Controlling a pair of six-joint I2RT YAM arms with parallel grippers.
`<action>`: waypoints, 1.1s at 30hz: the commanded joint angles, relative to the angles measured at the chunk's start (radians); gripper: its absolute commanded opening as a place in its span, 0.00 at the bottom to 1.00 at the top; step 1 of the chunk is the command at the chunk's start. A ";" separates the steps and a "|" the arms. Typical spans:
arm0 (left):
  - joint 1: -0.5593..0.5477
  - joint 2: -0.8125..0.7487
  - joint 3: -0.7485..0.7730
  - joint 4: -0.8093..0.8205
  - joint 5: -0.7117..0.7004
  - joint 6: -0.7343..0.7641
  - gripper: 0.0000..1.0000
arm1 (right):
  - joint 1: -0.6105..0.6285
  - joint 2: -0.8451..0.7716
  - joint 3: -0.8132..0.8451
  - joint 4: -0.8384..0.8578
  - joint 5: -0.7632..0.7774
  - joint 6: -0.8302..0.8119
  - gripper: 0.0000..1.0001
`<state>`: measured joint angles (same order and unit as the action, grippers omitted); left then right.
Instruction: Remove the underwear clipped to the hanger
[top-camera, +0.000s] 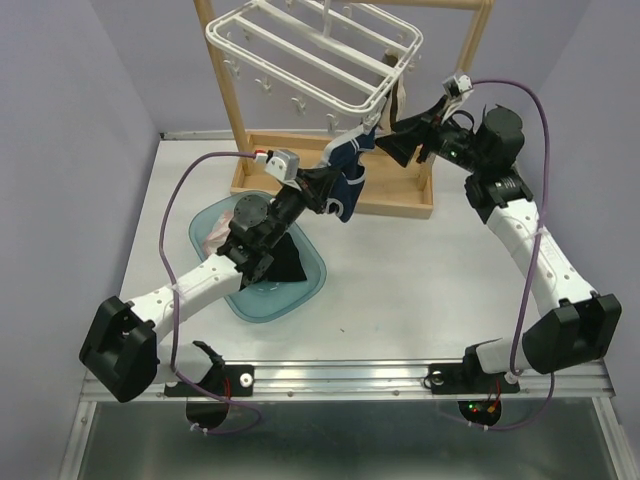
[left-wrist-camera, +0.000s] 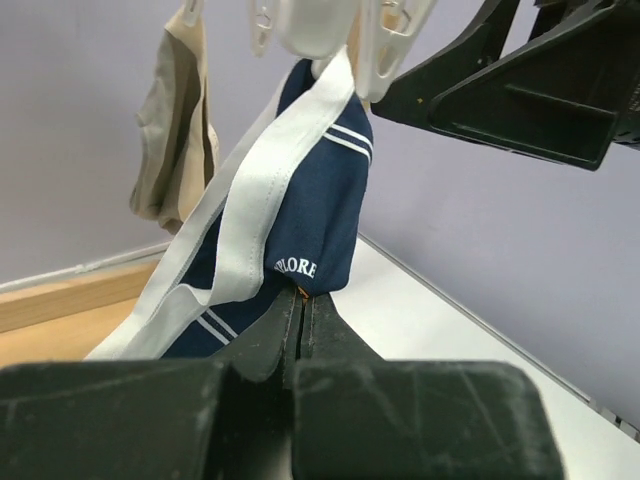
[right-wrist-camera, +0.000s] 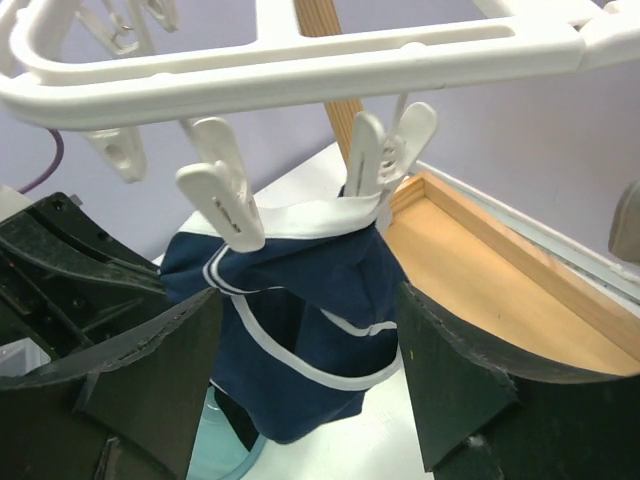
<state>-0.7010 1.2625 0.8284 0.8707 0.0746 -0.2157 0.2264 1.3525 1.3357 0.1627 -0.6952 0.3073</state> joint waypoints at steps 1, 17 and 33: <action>0.018 -0.051 -0.012 0.019 0.016 -0.001 0.00 | -0.004 0.066 0.137 0.028 -0.073 -0.002 0.76; 0.064 -0.077 -0.023 -0.007 0.065 -0.008 0.00 | -0.025 0.168 0.260 0.038 -0.087 0.038 0.78; 0.064 -0.072 -0.021 -0.009 0.106 -0.045 0.00 | -0.027 0.303 0.309 0.310 -0.116 0.315 0.75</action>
<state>-0.6392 1.2255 0.8101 0.8165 0.1577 -0.2504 0.2077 1.6634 1.5875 0.3256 -0.8009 0.5407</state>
